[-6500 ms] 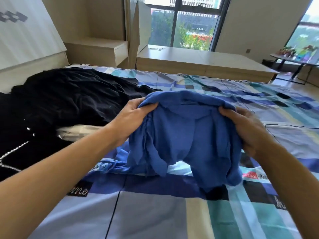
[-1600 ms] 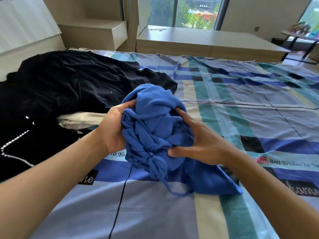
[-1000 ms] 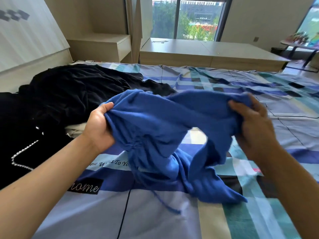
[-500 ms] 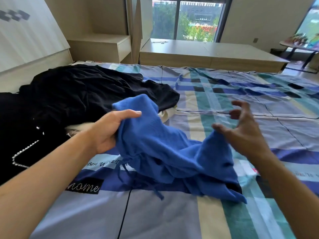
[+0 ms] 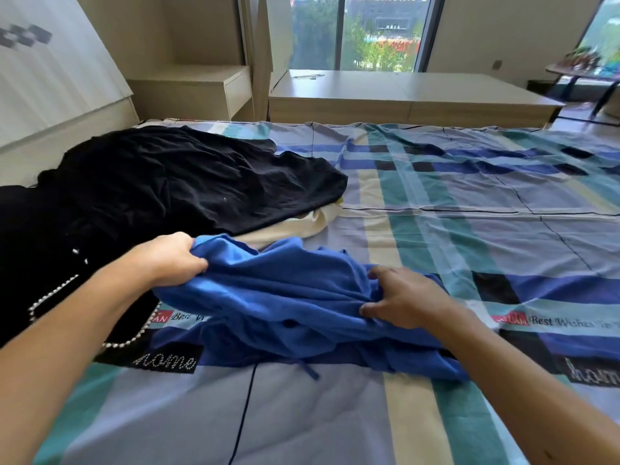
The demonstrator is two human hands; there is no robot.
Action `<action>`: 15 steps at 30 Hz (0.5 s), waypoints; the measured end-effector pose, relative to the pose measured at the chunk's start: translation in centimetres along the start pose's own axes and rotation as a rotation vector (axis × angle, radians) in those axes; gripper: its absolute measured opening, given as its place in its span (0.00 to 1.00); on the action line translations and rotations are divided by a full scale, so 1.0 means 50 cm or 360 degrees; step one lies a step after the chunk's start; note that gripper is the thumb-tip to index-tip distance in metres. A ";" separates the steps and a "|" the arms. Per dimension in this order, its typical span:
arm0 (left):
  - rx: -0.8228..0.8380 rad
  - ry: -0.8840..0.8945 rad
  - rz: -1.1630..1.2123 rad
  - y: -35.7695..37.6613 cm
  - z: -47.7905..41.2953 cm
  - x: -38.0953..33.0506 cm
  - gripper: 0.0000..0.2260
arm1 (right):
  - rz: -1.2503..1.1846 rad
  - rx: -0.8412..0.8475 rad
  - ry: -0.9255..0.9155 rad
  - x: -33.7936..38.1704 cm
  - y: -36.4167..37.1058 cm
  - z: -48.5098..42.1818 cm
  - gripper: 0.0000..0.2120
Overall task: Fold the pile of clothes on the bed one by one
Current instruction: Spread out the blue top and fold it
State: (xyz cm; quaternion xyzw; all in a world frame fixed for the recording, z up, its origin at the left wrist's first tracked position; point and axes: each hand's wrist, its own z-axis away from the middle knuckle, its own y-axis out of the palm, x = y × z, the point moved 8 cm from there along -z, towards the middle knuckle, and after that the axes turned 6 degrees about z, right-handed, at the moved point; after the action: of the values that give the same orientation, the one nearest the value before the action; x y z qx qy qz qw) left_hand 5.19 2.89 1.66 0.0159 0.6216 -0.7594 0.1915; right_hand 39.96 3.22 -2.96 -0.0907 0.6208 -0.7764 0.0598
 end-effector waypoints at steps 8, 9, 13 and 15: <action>-0.0279 0.1018 0.0459 0.063 0.109 -0.210 0.19 | 0.0079 -0.0164 -0.0250 0.071 -0.006 0.005 0.05; -0.0211 0.1080 0.0604 0.074 0.126 -0.234 0.15 | -0.0060 -0.0236 -0.0408 0.099 -0.015 0.016 0.04; -0.0066 0.1021 0.1009 0.097 0.140 -0.269 0.14 | -0.0727 -0.0234 -0.0979 0.179 -0.060 0.081 0.04; 0.0096 0.0983 0.0835 0.120 0.128 -0.270 0.24 | -0.0746 -0.0059 -0.1031 0.183 -0.047 0.094 0.03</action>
State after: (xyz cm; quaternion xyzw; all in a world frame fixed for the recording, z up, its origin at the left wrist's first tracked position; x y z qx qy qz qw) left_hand 20.92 -0.46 1.03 0.4070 0.6022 -0.6621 0.1826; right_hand 32.07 -2.60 0.94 -0.4711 0.5462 -0.6889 0.0720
